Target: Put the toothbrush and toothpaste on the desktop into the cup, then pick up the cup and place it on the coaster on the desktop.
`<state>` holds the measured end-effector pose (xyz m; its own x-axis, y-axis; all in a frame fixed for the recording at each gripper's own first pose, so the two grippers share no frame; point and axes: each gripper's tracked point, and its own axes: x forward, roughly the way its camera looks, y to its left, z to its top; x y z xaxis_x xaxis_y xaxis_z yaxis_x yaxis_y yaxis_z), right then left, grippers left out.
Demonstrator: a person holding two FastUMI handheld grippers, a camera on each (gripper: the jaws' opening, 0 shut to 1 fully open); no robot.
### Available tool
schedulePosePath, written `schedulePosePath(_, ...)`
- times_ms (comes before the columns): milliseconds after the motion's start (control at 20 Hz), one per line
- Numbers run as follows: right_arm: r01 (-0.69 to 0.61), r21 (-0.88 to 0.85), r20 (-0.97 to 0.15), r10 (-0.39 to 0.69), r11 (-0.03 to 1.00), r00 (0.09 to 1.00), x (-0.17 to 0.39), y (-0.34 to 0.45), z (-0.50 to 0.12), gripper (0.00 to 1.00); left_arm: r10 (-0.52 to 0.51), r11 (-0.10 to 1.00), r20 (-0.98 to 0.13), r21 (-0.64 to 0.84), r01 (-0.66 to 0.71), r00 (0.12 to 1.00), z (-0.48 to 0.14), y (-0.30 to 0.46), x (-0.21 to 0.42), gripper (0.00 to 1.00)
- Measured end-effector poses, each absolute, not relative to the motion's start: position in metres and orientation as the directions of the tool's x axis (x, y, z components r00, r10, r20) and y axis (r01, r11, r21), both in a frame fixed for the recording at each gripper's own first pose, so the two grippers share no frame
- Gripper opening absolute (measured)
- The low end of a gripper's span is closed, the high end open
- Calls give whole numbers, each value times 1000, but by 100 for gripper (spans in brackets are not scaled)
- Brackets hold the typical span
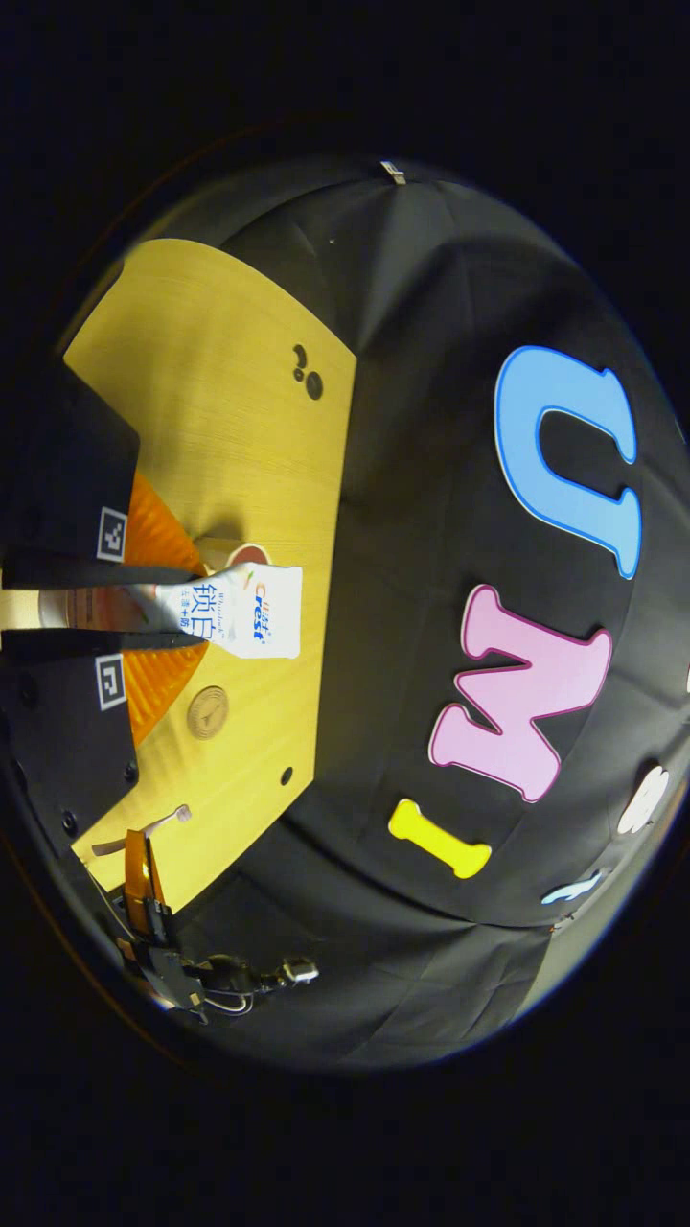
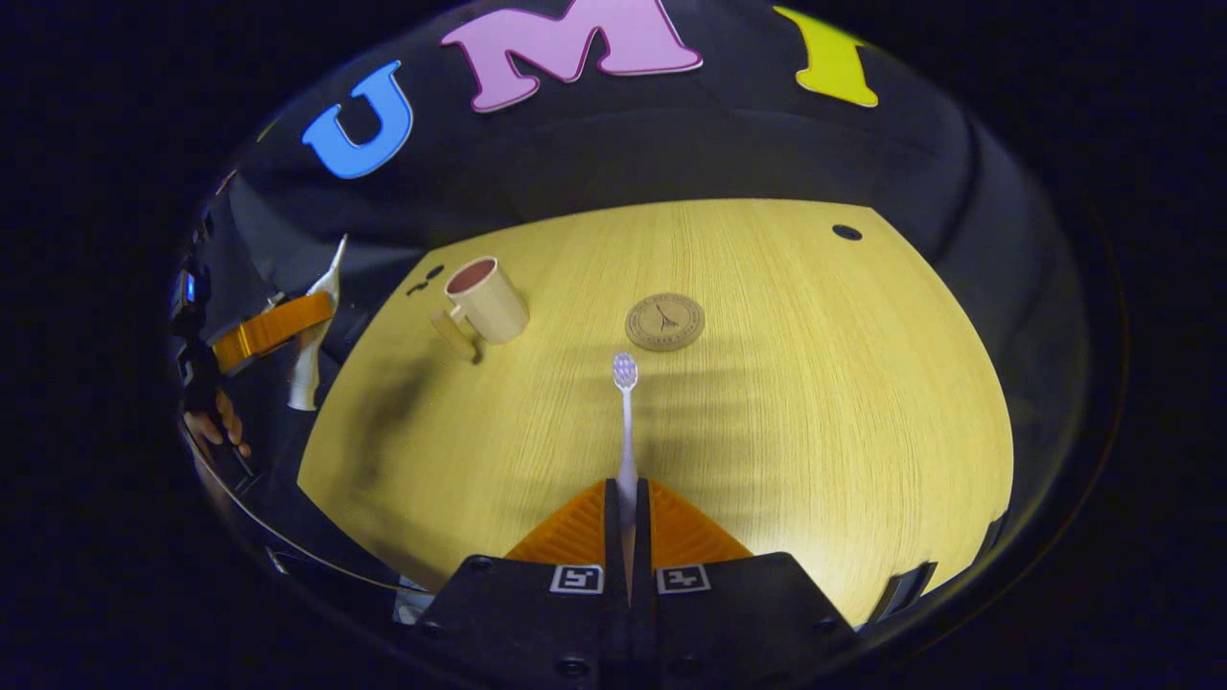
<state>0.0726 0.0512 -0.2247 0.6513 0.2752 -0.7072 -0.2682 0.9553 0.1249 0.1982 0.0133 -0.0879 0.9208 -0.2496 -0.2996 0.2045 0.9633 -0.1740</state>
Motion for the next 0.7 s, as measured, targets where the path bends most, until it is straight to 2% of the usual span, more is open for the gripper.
schedulePosePath(300,-323,118,-652,319,939,688,98,52,-185,5,-211,970,-155,-157,186,965,-47,-2,254,20)
schedulePosePath(700,-393,98,-669,353,914,654,110,46,-195,5,-107,978,19,-178,109,994,-33,-23,338,20)
